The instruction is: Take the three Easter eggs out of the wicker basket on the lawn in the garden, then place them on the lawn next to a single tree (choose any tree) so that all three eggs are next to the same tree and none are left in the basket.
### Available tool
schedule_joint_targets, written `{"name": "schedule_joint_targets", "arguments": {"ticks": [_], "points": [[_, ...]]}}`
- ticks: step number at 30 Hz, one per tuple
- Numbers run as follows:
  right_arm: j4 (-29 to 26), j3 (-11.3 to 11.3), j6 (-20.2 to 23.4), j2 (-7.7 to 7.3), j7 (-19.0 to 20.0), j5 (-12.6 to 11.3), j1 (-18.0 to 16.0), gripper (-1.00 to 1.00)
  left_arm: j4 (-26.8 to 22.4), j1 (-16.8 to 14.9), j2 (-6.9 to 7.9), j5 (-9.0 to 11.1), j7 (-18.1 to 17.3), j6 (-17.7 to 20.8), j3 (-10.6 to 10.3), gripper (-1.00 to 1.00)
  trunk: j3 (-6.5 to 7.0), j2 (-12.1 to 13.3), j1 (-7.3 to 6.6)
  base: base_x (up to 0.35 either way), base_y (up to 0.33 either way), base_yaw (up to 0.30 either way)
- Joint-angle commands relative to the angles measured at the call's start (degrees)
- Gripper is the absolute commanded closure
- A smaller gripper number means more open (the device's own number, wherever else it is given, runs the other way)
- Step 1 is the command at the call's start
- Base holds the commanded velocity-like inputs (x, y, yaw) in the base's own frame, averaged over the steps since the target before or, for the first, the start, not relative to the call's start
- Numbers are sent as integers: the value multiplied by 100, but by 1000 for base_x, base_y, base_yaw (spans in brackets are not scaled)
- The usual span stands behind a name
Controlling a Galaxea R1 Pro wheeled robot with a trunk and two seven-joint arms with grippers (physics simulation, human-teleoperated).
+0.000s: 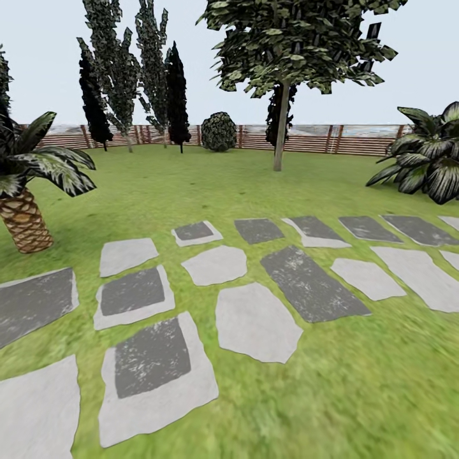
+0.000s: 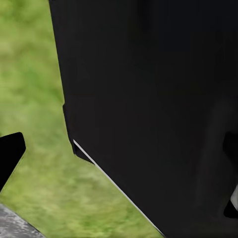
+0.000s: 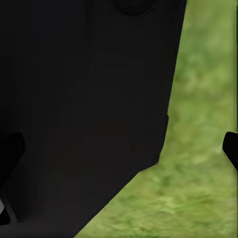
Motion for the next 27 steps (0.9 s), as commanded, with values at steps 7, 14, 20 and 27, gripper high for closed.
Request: {"name": "schedule_joint_targets", "arguments": {"ticks": [7, 14, 20, 27], "points": [[10, 8, 3, -2, 15, 21, -7, -100, -10, 2, 2, -11, -17, 8, -4, -100, -4, -2, 4, 344, 34, 0], [10, 8, 3, -1, 15, 21, -7, -100, -12, 2, 2, -11, -17, 8, -4, -100, -4, -2, 4, 344, 5, 0], [10, 8, 3, -1, 15, 21, -7, -100, -11, 2, 2, -11, -17, 8, -4, -100, -4, -2, 4, 344, 0, 0], [10, 8, 3, -1, 15, 21, -7, -100, -11, 2, 2, -11, -17, 8, -4, -100, -4, -2, 4, 344, 0, 0]]}}
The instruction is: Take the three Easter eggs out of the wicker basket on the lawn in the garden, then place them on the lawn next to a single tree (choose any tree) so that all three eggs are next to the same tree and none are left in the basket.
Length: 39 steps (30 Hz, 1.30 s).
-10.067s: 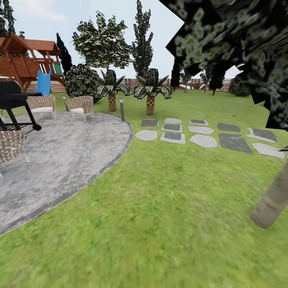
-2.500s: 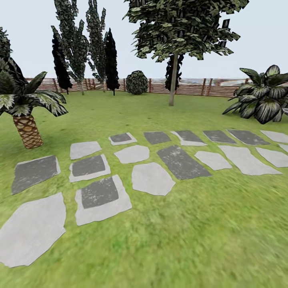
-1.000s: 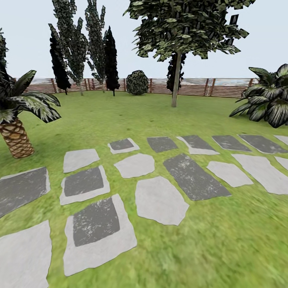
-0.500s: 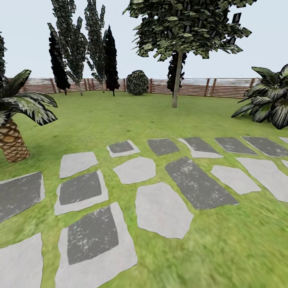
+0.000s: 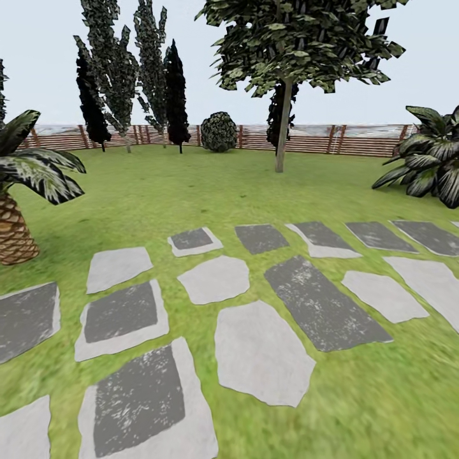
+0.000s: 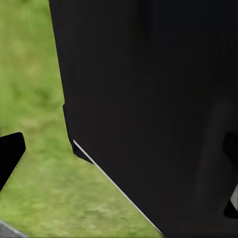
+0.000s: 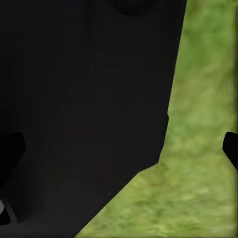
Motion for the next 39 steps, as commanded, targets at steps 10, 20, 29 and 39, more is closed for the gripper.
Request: {"name": "schedule_joint_targets", "arguments": {"ticks": [10, 20, 29, 39], "points": [[10, 8, 3, -2, 16, 21, -7, -100, -10, 2, 2, -11, -17, 8, -4, -100, -4, -2, 4, 344, 0, 0], [10, 8, 3, -1, 16, 21, -7, -100, -10, 2, 2, -11, -17, 8, -4, -100, -4, -2, 4, 344, 0, 0], [10, 8, 3, -2, 16, 21, -7, -100, -8, 2, 2, -11, -17, 8, -4, -100, -4, -2, 4, 344, 0, 0], [10, 8, 3, -1, 16, 21, -7, -100, -10, 2, 2, -11, -17, 8, -4, -100, -4, -2, 4, 344, 0, 0]]}}
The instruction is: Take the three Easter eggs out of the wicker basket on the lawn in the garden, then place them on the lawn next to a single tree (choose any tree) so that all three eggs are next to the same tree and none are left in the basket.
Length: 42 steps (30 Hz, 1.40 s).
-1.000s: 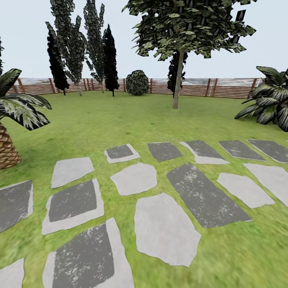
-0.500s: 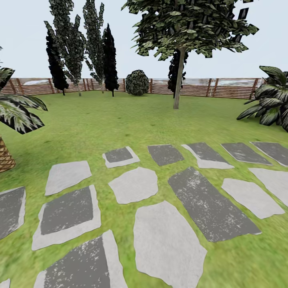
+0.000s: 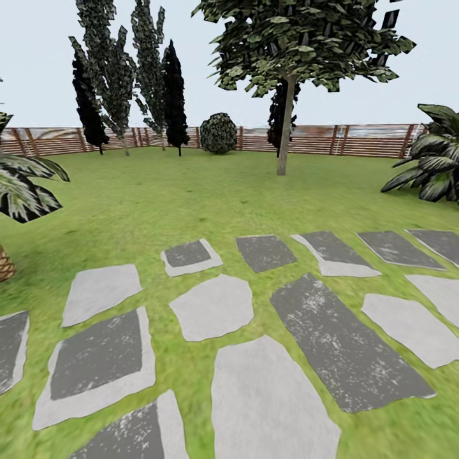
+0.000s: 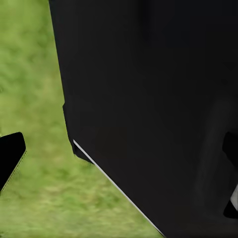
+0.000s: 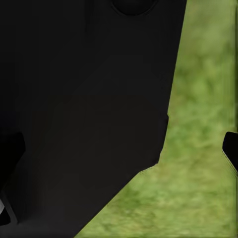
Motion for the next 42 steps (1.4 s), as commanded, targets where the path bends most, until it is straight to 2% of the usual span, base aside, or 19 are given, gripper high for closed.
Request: {"name": "schedule_joint_targets", "arguments": {"ticks": [1, 26, 34, 42], "points": [[10, 8, 3, -1, 16, 21, -7, -100, -10, 2, 2, -11, -17, 8, -4, -100, -4, -2, 4, 344, 0, 0], [10, 8, 3, -2, 16, 21, -7, -100, -10, 2, 2, -11, -17, 6, -4, -100, -4, -2, 4, 344, 0, 1], [10, 4, 3, -1, 16, 21, -7, -100, -10, 2, 2, -11, -17, 8, -4, -100, -4, -2, 4, 344, 0, 180], [10, 6, 3, -3, 16, 21, -7, -100, -9, 2, 2, -11, -17, 8, -4, -100, -4, -2, 4, 344, 0, 20]]}}
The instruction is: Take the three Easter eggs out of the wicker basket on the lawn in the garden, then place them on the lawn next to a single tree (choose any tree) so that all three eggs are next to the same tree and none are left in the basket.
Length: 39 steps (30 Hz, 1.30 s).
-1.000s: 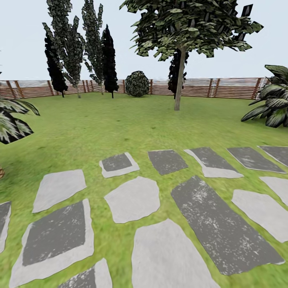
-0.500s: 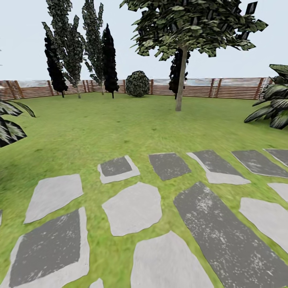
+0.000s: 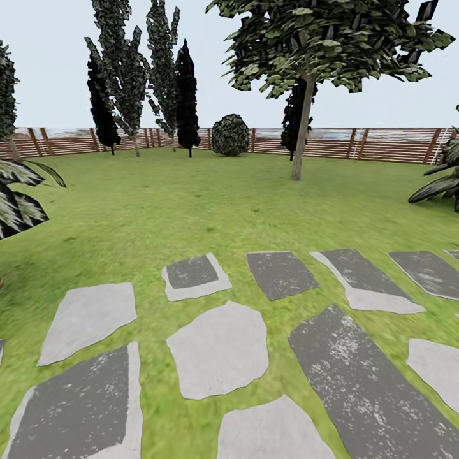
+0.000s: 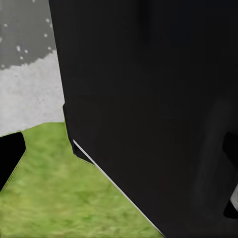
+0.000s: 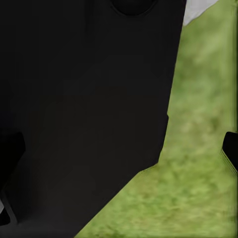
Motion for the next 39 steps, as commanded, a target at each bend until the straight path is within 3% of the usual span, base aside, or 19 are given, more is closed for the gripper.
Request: {"name": "schedule_joint_targets", "arguments": {"ticks": [1, 39], "points": [[10, 9, 3, -4, 16, 21, -7, -100, -10, 2, 2, -11, -17, 8, -4, -100, -4, -2, 3, 344, 0, 1], [10, 7, 3, -4, 16, 21, -7, -100, -9, 2, 2, -11, -17, 8, -4, -100, -4, -2, 3, 344, 0, 0]]}}
